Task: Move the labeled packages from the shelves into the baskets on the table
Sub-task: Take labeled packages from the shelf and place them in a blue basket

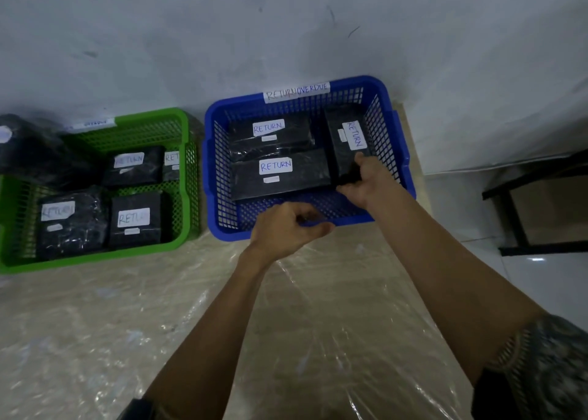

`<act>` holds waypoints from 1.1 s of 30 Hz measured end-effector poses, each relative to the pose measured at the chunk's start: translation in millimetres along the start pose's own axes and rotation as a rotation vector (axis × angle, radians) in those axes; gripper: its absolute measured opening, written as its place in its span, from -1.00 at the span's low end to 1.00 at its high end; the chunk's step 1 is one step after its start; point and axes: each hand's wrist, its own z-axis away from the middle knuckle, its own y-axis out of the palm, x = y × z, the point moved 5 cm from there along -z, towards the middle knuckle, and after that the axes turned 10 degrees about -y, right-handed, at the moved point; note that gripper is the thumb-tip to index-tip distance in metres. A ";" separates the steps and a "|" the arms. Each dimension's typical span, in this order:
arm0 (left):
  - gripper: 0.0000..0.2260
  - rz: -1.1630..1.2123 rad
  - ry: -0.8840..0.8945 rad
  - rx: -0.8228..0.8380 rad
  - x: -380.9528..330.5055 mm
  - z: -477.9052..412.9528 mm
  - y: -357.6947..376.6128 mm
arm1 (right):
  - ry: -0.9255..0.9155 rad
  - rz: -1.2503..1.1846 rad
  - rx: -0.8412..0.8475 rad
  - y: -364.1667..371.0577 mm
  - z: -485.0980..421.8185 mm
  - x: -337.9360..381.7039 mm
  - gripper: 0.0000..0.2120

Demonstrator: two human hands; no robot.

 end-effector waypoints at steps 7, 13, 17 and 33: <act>-0.55 -0.032 0.019 -0.005 -1.7 1.2 0.1 | -0.602 0.624 0.034 -18.8 45.8 20.0 -0.53; -0.62 -0.015 0.017 -0.015 -2.7 2.7 -0.5 | -1.143 2.068 0.295 -6.9 12.6 12.8 -0.47; -0.62 -0.017 0.016 -0.012 -2.3 2.5 -0.8 | -1.005 2.200 0.379 -5.5 -10.2 19.1 -0.40; -0.63 -0.075 0.046 -0.059 -5.7 5.3 -1.5 | -0.992 1.975 0.323 -6.7 2.4 25.9 -0.44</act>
